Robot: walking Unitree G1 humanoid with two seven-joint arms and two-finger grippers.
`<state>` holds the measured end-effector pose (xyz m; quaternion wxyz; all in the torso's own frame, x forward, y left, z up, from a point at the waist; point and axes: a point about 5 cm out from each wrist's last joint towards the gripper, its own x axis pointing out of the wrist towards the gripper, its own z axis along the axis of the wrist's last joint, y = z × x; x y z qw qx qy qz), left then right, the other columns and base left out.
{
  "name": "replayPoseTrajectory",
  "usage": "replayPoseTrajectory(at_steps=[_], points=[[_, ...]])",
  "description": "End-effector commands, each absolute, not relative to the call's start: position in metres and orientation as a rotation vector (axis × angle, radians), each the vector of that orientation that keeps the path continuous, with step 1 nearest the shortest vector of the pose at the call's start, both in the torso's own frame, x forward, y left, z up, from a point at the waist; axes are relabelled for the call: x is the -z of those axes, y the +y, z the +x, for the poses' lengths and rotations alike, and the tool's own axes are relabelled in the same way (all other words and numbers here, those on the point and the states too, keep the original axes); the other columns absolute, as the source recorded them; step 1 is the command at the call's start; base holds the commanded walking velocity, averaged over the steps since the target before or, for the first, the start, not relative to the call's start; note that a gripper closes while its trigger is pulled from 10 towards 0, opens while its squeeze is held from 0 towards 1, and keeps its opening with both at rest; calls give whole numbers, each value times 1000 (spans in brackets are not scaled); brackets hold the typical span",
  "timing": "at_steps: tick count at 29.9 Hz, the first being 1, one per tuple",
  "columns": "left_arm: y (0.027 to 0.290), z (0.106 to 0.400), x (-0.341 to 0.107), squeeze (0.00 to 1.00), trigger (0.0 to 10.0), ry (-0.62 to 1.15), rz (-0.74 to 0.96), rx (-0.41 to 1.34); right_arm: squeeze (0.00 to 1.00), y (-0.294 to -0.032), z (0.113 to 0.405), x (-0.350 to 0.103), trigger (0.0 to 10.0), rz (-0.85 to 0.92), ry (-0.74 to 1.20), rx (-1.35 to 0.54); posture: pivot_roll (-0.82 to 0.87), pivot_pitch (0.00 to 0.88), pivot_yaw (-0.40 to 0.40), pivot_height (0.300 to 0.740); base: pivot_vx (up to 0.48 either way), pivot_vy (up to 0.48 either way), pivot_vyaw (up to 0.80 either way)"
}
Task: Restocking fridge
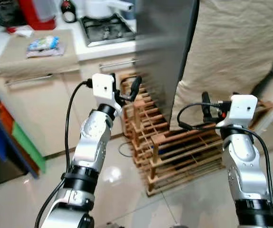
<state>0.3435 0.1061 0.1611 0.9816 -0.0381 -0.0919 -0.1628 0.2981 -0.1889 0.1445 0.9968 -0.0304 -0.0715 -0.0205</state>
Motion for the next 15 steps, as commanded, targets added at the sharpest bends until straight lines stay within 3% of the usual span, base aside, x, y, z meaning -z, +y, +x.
replayPoseTrajectory(at_steps=[1,15], points=[[100,344,-156,0,10000,-150,-75,347,0,-195,297,-150,10000,-73,-159,66,-164,0,39,740,0,0,-781],[104,340,-144,0,10000,-109,-101,345,0,-198,293,-145,10000,-48,-133,86,-174,0,38,740,0,0,-780]])
